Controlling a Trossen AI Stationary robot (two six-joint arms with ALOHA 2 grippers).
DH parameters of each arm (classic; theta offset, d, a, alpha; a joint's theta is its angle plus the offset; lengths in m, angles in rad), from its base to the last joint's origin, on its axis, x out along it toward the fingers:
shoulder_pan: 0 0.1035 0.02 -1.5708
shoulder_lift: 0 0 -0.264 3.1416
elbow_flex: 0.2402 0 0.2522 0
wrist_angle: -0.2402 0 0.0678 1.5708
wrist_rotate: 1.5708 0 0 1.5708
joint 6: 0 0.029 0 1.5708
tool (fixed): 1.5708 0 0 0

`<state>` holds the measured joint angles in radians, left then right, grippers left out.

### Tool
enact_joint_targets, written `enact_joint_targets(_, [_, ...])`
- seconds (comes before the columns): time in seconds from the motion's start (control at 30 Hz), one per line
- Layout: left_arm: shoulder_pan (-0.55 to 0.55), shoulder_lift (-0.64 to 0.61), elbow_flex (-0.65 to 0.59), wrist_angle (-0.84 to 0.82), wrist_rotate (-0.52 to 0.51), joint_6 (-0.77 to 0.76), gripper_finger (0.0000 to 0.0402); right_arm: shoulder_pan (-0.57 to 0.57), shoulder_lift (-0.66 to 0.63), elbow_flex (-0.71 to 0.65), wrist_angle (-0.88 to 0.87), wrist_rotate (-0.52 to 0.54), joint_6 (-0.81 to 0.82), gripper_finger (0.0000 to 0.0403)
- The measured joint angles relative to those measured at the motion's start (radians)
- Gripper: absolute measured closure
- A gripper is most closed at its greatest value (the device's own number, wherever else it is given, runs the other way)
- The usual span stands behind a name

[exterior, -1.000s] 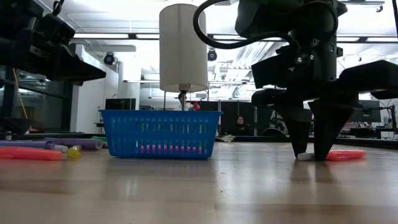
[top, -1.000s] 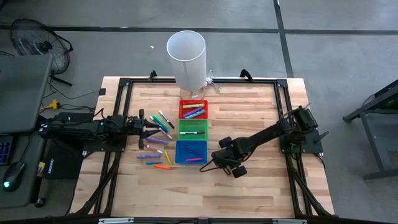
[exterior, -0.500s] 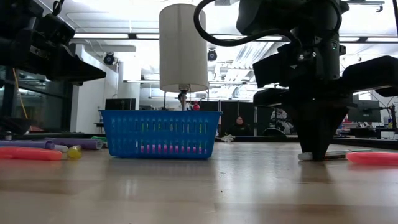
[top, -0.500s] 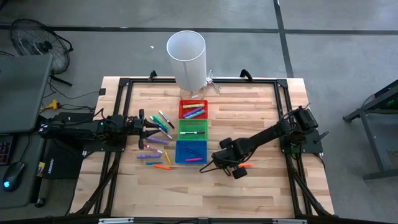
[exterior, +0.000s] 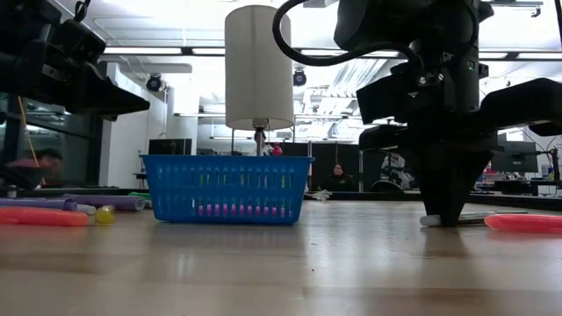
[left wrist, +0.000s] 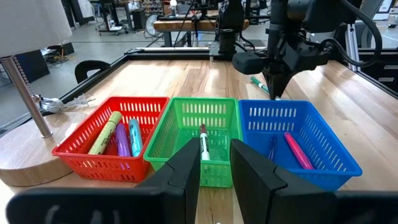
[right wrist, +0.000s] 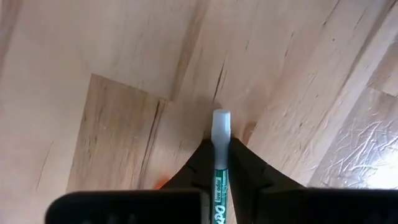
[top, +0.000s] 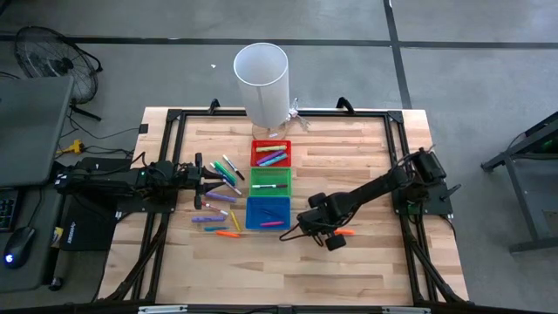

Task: Pick & Place Markers
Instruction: Put the white and green marker pen into the green bin

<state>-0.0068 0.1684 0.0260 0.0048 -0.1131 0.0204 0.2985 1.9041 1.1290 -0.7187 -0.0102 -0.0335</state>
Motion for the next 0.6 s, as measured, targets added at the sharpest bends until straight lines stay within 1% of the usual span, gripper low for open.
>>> enact_joint_targets(0.17, [0.000, 0.000, 0.000, 0.000, 0.000, 0.000, 0.0316, -0.029, -0.036, -0.002, -0.038, 0.016, -0.014, 0.0388])
enact_joint_targets(0.27, [0.000, 0.000, 0.000, 0.000, 0.000, 0.000, 0.0316, -0.051, -0.052, 0.001, -0.088, 0.046, -0.018, 0.0388])
enact_joint_targets(0.37, [0.000, 0.000, 0.000, 0.000, 0.000, 0.000, 0.0316, -0.075, -0.054, 0.037, -0.138, 0.083, -0.035, 0.0388])
enact_joint_targets(0.47, [0.000, 0.000, 0.000, 0.000, 0.000, 0.000, 0.0316, -0.099, -0.058, 0.073, -0.192, 0.077, -0.054, 0.0388])
enact_joint_targets(0.6, [0.000, 0.000, 0.000, 0.000, 0.000, 0.000, 0.0316, -0.143, -0.058, 0.142, -0.214, 0.083, -0.074, 0.0388])
